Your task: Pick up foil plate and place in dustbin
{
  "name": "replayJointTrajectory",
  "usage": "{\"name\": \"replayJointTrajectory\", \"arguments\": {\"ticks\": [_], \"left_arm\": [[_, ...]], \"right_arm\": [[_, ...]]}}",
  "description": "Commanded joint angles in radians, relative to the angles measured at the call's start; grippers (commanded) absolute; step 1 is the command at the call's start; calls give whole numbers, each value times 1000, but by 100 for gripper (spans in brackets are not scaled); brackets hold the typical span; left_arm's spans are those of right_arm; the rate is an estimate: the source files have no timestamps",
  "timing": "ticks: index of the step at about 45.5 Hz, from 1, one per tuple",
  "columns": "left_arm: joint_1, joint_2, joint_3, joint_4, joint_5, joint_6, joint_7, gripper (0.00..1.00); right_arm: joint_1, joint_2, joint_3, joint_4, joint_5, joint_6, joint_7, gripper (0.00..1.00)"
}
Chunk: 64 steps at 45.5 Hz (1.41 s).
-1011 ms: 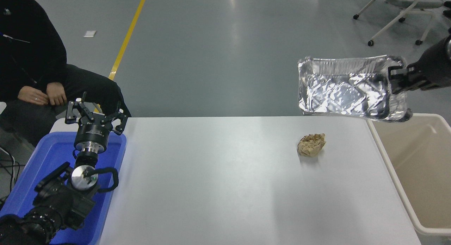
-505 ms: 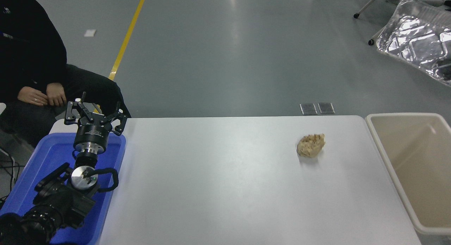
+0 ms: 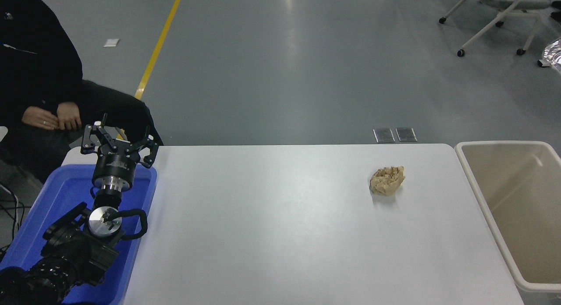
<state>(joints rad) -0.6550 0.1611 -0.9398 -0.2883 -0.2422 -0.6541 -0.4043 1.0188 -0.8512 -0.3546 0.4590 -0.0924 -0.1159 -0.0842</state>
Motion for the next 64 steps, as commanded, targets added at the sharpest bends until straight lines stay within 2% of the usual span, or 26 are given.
{"name": "replayJointTrajectory", "arguments": {"ticks": [1, 19, 42, 43, 46, 50, 52, 64], "left_arm": [[0, 0, 1, 0, 0, 1, -1, 99], [0, 0, 1, 0, 0, 1, -1, 99], [0, 0, 1, 0, -2, 2, -1, 99], [0, 0, 1, 0, -2, 2, -1, 99], [0, 0, 1, 0, 0, 2, -1, 99], [0, 0, 1, 0, 0, 2, -1, 99], [0, 0, 1, 0, 0, 2, -1, 99], [0, 0, 1, 0, 0, 1, -1, 99]], "right_arm": [[-262, 139, 175, -163, 46, -64, 1, 0], [-402, 302, 195, -206, 111, -102, 1, 0], [-444, 356, 232, -230, 115, -113, 8, 0], [-445, 359, 232, -234, 115, -113, 8, 4], [-448, 365, 232, -243, 115, -113, 12, 50], [-448, 371, 232, -246, 115, -113, 14, 77], [-448, 371, 232, -246, 115, -111, 14, 100], [-431, 368, 230, -246, 115, -99, 15, 100]]}}
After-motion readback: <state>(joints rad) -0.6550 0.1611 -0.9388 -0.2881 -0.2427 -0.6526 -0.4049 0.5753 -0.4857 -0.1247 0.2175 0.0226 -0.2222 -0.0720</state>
